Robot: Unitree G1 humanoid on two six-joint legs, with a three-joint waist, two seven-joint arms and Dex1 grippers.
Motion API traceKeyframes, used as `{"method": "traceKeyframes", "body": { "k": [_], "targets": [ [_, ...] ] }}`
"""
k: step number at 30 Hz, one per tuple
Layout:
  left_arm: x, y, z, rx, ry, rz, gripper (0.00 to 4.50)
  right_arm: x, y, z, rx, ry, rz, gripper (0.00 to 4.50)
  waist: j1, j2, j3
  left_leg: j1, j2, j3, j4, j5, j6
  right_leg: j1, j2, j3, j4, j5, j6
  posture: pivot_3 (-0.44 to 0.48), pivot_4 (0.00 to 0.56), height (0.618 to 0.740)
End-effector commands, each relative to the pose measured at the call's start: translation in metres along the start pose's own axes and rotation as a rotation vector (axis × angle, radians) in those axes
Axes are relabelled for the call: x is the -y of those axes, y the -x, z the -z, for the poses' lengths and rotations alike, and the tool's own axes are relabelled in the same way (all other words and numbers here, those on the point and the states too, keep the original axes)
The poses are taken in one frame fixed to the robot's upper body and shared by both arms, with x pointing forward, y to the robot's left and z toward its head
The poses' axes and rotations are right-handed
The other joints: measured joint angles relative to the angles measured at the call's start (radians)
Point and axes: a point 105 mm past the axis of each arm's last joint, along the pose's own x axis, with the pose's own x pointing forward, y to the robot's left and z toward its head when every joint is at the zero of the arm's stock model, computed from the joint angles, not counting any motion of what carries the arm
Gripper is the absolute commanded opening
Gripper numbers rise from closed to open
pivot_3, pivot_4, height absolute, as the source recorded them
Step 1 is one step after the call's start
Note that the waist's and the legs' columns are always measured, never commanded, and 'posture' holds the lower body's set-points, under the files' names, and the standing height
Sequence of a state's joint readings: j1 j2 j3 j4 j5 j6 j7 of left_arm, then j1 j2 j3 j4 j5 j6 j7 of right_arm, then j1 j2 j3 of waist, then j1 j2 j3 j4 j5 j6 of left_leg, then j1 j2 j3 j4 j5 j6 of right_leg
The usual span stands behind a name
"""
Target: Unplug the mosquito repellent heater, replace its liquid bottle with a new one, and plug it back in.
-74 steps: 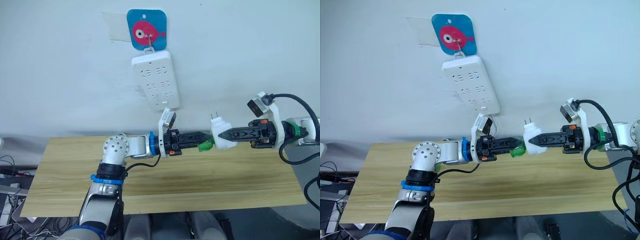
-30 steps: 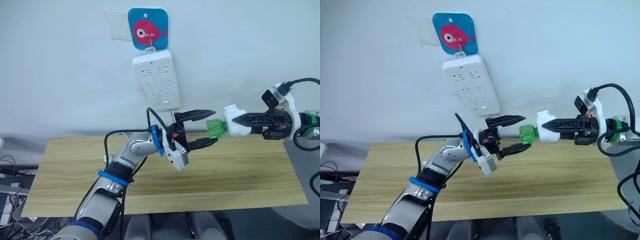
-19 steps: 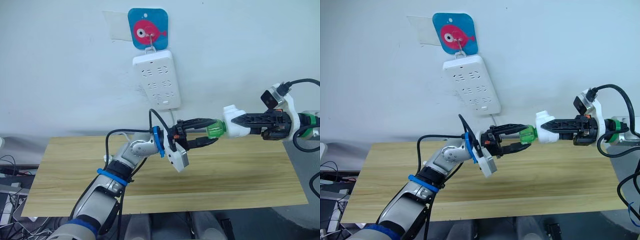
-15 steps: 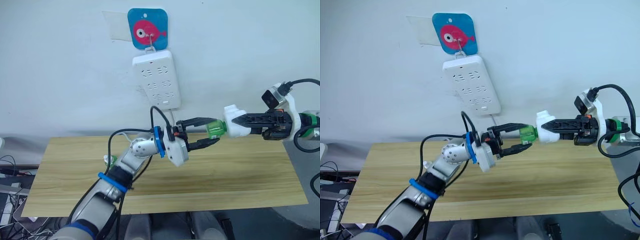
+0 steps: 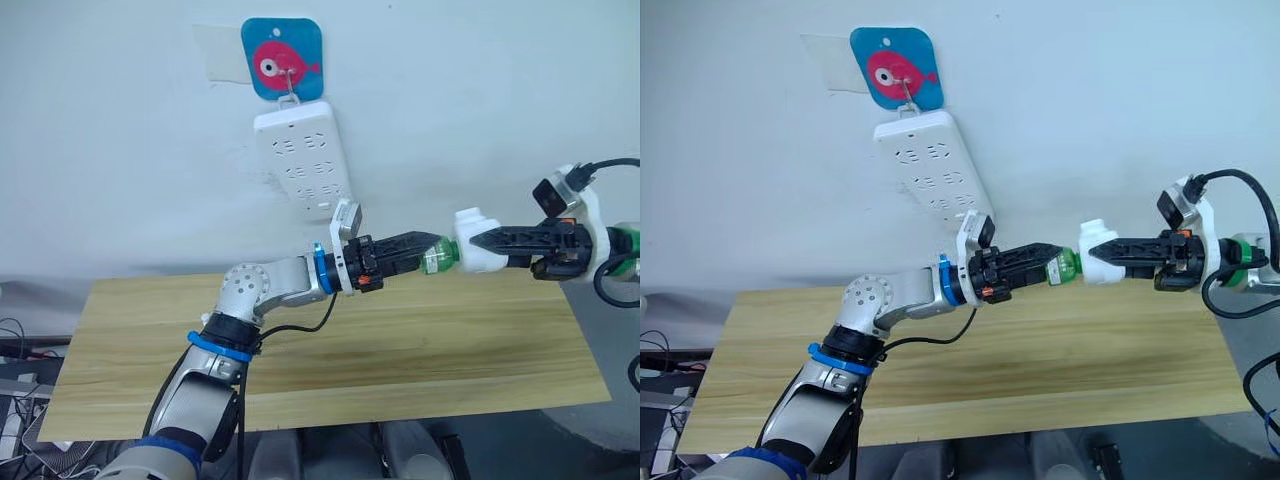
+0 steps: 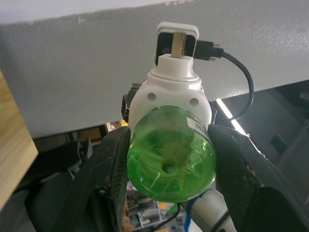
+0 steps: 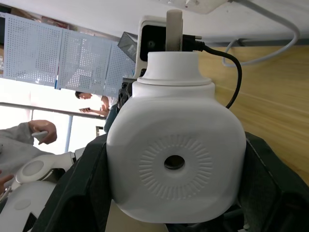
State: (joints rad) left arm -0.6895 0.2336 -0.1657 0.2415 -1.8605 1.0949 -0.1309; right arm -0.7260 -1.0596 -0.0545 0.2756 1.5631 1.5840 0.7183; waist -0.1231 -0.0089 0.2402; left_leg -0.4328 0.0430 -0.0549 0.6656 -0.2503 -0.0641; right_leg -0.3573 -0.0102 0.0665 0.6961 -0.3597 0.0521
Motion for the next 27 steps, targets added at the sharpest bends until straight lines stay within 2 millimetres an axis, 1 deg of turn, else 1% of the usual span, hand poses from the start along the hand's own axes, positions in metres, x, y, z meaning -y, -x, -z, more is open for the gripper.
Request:
{"method": "traceKeyframes", "body": {
  "k": [1, 3, 5, 7, 10, 12, 14, 15, 16, 17, 19, 21, 22, 24, 26, 27],
  "targets": [
    [0.012, -0.004, -0.001, -0.005, -0.008, 0.027, 3.31, -0.013, -0.005, 0.006, -0.058, 0.035, -0.039, 2.98, 0.0, 0.0, 0.0, 0.0, 0.0, 0.0, 0.0, 0.0, 0.0, 0.0, 0.0, 0.0, 0.0, 0.0, 0.0, -0.193, 0.202, 0.74],
    [0.015, -0.003, -0.004, 0.007, -0.022, 0.027, 3.91, -0.013, -0.004, 0.006, -0.055, 0.034, -0.039, 2.98, 0.001, 0.0, 0.0, 0.0, 0.0, 0.0, 0.0, 0.0, 0.0, 0.0, 0.0, 0.0, 0.0, 0.0, 0.0, -0.191, 0.204, 0.74],
    [0.018, 0.003, -0.008, 0.004, -0.08, 0.016, 4.48, -0.013, -0.003, 0.006, -0.052, 0.034, -0.036, 2.98, 0.002, 0.0, 0.0, 0.0, 0.0, 0.001, 0.001, 0.0, 0.0, 0.0, 0.0, 0.001, 0.0, 0.0, 0.0, -0.192, 0.206, 0.74],
    [0.024, 0.013, -0.01, -0.012, -0.172, -0.002, 4.48, -0.012, -0.002, 0.006, -0.048, 0.033, -0.033, 2.98, 0.001, 0.0, 0.0, 0.0, 0.0, 0.001, 0.001, 0.0, 0.0, 0.0, 0.0, 0.001, 0.0, 0.0, 0.0, -0.195, 0.208, 0.74],
    [0.036, 0.029, -0.015, -0.029, -0.376, -0.038, 4.48, -0.011, 0.001, 0.003, -0.029, 0.028, -0.025, 2.98, -0.009, 0.0, 0.0, 0.001, 0.001, 0.002, 0.0, 0.0, 0.0, 0.0, 0.001, 0.002, 0.0, 0.0, 0.0, -0.198, 0.211, 0.74],
    [0.048, 0.036, -0.013, -0.06, -0.57, -0.047, 4.48, -0.01, 0.003, 0.0, -0.011, 0.02, -0.018, 2.98, -0.015, 0.0, 0.0, 0.001, 0.001, 0.002, -0.001, 0.0, 0.0, 0.0, 0.001, 0.002, 0.0, 0.0, 0.0, -0.196, 0.215, 0.74],
    [0.063, 0.041, 0.005, -0.171, -0.854, -0.024, 4.48, -0.007, 0.006, -0.002, 0.007, 0.009, -0.009, 2.98, -0.016, 0.0, 0.0, 0.0, 0.001, 0.003, -0.001, 0.0, -0.001, 0.0, 0.001, 0.002, -0.001, 0.0, 0.0, -0.191, 0.217, 0.74],
    [0.065, 0.042, 0.012, -0.217, -1.029, -0.013, 4.48, -0.006, 0.007, -0.003, 0.017, 0.003, -0.006, 2.98, -0.016, 0.0, 0.0, 0.001, 0.001, 0.003, -0.002, 0.0, -0.001, 0.0, 0.001, 0.003, -0.002, 0.0, 0.0, -0.186, 0.218, 0.74],
    [0.061, 0.043, 0.015, -0.248, -1.245, -0.022, 4.48, -0.005, 0.008, -0.005, 0.026, -0.001, -0.003, 2.98, -0.016, 0.0, 0.0, 0.001, 0.001, 0.004, -0.002, 0.0, -0.001, 0.0, 0.001, 0.003, -0.003, 0.0, 0.0, -0.184, 0.219, 0.74],
    [0.056, 0.044, 0.017, -0.275, -1.424, -0.019, 4.48, -0.004, 0.008, -0.006, 0.031, -0.003, -0.003, 2.98, -0.014, 0.001, 0.0, 0.001, 0.001, 0.004, -0.003, 0.0, -0.001, 0.0, 0.001, 0.003, -0.004, 0.0, 0.0, -0.182, 0.219, 0.74],
    [0.044, 0.047, 0.016, -0.282, -1.836, -0.004, 4.48, -0.004, 0.007, -0.008, 0.035, -0.002, -0.006, 2.98, -0.009, 0.001, -0.001, 0.001, 0.001, 0.005, -0.003, 0.0, -0.001, 0.001, 0.001, 0.003, -0.006, 0.0, 0.0, -0.182, 0.222, 0.74],
    [0.035, 0.049, 0.016, -0.236, -2.126, 0.032, 4.48, -0.005, 0.006, -0.01, 0.038, -0.001, -0.012, 2.98, 0.0, 0.001, 0.0, 0.003, 0.002, 0.006, -0.003, 0.0, -0.001, 0.003, 0.001, 0.004, -0.007, 0.0, -0.001, -0.187, 0.224, 0.74],
    [0.033, 0.05, 0.019, -0.209, -2.219, 0.063, 4.48, -0.005, 0.006, -0.01, 0.04, -0.001, -0.015, 2.98, 0.006, 0.001, 0.0, 0.004, 0.002, 0.006, -0.002, 0.0, -0.001, 0.003, 0.001, 0.004, -0.006, 0.0, -0.001, -0.186, 0.225, 0.74],
    [0.021, 0.047, 0.023, -0.191, -2.398, 0.087, 4.48, -0.006, 0.005, -0.011, 0.042, -0.003, -0.022, 2.98, 0.013, 0.001, 0.0, 0.003, 0.002, 0.006, -0.002, 0.0, 0.0, 0.003, 0.001, 0.005, -0.006, 0.001, -0.001, -0.186, 0.226, 0.74],
    [0.014, 0.043, 0.029, -0.141, -2.519, 0.134, 4.48, -0.007, 0.004, -0.011, 0.036, -0.003, -0.03, 2.98, 0.016, 0.001, 0.0, 0.003, 0.002, 0.006, -0.003, -0.002, 0.003, 0.003, 0.0, 0.005, -0.006, 0.001, -0.001, -0.192, 0.231, 0.74],
    [0.012, 0.041, 0.03, -0.119, -2.548, 0.154, 4.48, -0.007, 0.003, -0.01, 0.034, -0.002, -0.032, 2.98, 0.018, 0.001, 0.0, 0.003, 0.002, 0.006, -0.003, -0.002, 0.004, 0.003, 0.0, 0.005, -0.006, 0.001, -0.001, -0.193, 0.232, 0.74]
  ]
}}
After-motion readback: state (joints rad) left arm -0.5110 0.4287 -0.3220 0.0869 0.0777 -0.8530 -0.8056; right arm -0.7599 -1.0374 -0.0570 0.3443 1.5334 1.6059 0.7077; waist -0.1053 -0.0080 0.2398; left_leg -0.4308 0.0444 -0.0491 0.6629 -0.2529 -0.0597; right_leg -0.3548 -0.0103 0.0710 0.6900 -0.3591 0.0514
